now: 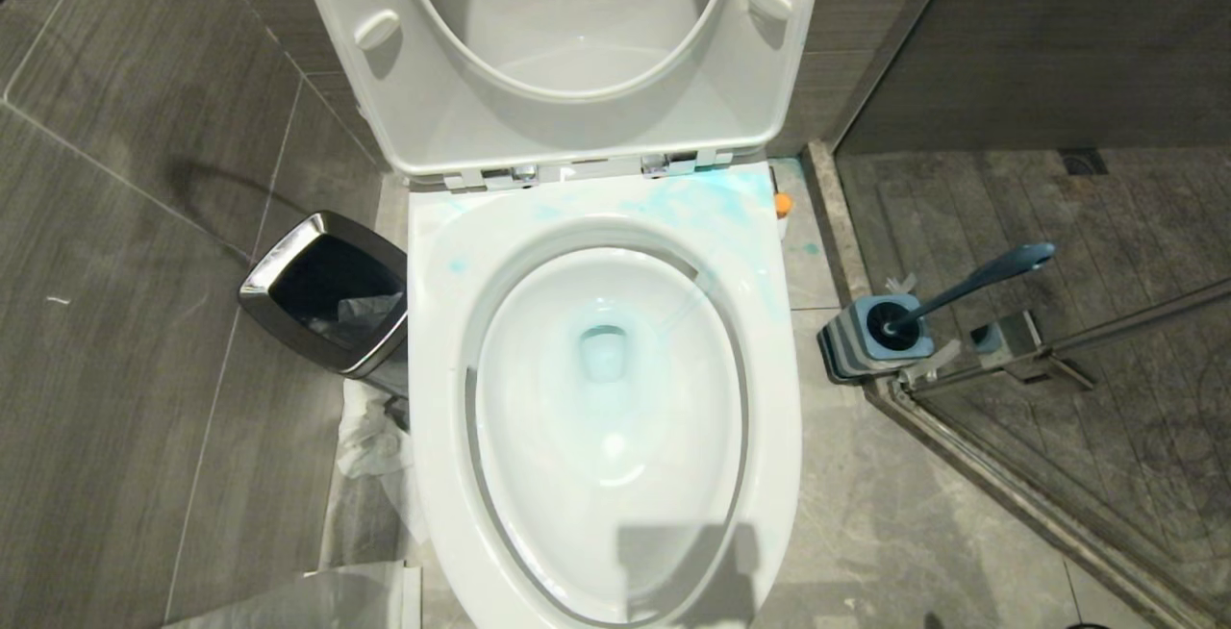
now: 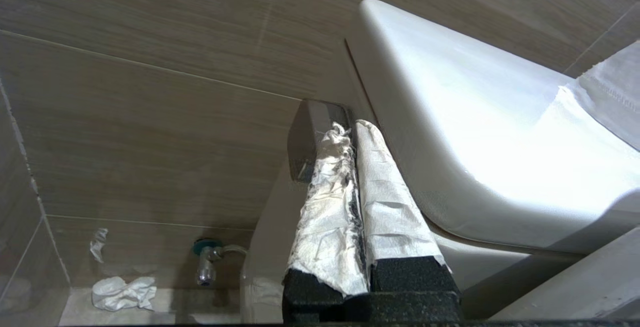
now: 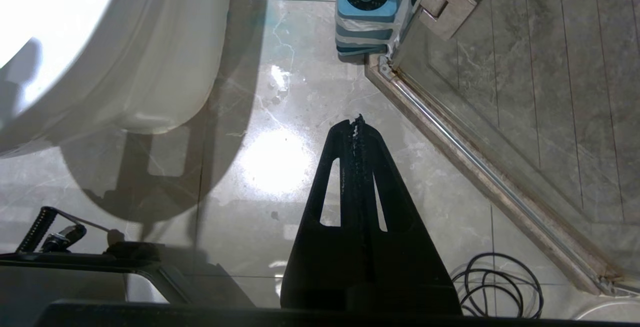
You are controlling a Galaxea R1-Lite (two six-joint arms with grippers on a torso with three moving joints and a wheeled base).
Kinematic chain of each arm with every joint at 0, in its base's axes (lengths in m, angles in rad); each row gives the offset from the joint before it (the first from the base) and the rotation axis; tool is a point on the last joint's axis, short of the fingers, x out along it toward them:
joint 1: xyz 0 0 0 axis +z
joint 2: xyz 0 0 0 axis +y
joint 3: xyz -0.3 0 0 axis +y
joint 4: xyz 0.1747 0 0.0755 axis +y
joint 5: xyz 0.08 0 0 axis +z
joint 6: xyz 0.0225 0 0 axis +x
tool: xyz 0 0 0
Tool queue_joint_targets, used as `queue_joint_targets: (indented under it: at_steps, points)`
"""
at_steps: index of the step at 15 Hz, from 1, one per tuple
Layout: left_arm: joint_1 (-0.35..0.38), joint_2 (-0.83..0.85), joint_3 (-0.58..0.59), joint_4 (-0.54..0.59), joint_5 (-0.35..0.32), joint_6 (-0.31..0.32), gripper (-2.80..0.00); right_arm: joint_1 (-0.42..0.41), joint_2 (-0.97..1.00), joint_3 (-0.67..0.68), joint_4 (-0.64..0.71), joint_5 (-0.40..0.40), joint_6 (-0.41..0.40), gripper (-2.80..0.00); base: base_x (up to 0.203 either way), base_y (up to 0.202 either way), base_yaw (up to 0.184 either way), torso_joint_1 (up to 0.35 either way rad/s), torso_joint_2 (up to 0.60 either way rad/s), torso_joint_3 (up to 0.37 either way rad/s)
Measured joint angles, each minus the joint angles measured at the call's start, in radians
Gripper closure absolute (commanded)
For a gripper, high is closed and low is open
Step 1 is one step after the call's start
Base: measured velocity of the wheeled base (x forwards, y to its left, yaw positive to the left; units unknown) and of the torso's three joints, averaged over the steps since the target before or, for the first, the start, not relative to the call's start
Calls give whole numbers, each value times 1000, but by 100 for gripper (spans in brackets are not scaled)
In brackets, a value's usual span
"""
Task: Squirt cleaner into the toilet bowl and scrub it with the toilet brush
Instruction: Flush the toilet
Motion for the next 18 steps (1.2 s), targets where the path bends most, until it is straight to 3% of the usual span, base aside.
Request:
queue_joint_targets:
  at_steps: [8, 14, 18]
  points:
    - [-33, 34, 2, 14, 2, 10, 0, 0, 0, 0, 0, 0, 0, 0, 0, 0, 0, 0, 0, 0]
    - [-50, 80, -1, 10, 2, 85, 0, 0, 0, 0, 1, 0, 0, 0, 0, 0, 0, 0, 0, 0]
    - [-53, 116, -1, 45, 1, 100, 0, 0, 0, 0, 0, 0, 0, 0, 0, 0, 0, 0, 0, 0]
